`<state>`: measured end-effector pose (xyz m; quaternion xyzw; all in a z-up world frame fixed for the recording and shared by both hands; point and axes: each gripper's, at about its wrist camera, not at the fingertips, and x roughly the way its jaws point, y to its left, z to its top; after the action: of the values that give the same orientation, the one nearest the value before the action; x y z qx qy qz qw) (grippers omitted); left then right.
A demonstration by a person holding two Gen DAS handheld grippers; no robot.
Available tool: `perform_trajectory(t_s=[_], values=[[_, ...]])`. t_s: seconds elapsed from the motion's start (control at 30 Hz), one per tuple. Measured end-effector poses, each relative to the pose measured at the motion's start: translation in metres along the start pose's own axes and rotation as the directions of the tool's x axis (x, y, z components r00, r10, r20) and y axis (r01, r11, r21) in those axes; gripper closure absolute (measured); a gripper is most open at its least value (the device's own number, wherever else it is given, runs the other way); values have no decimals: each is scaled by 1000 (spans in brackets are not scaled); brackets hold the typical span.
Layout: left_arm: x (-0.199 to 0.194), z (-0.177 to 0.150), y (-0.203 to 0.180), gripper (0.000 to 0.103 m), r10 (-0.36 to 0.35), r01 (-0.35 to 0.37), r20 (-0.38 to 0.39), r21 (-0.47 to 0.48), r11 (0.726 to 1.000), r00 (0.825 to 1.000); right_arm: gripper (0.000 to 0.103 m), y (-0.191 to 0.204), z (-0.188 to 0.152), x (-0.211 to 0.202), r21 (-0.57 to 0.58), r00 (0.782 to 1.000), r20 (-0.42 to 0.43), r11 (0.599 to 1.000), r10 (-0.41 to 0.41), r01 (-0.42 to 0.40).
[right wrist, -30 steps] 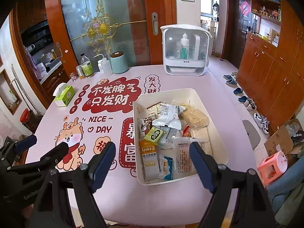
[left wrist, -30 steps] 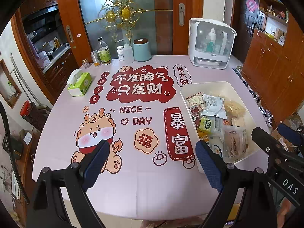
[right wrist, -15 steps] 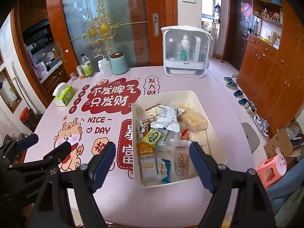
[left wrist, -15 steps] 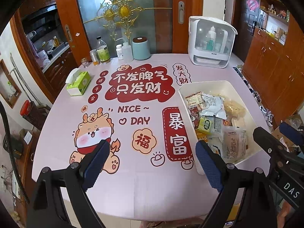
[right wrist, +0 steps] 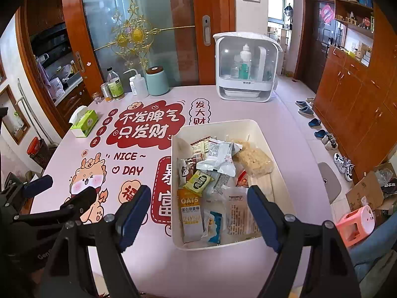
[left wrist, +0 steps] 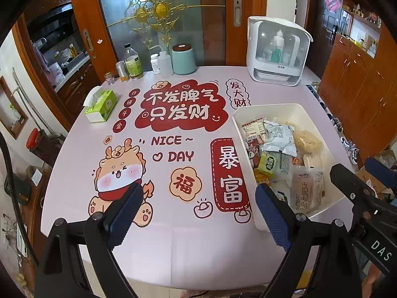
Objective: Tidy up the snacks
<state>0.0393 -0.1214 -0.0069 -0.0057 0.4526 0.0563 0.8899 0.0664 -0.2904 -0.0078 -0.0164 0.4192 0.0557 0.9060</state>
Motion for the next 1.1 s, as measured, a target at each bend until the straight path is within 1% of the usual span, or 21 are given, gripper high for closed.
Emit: perform_trajectory(t_s=[0.53,1.1], values=[[6,4,-6,12,7,-7,-13,2,1000,1000,22,-11,8,13,-21,1000,-11,999,28,-28],[7,6,-8,12,5,-5,-15,5,1000,1000,22,-11,8,13,-19,1000,-10,999,29,-30]])
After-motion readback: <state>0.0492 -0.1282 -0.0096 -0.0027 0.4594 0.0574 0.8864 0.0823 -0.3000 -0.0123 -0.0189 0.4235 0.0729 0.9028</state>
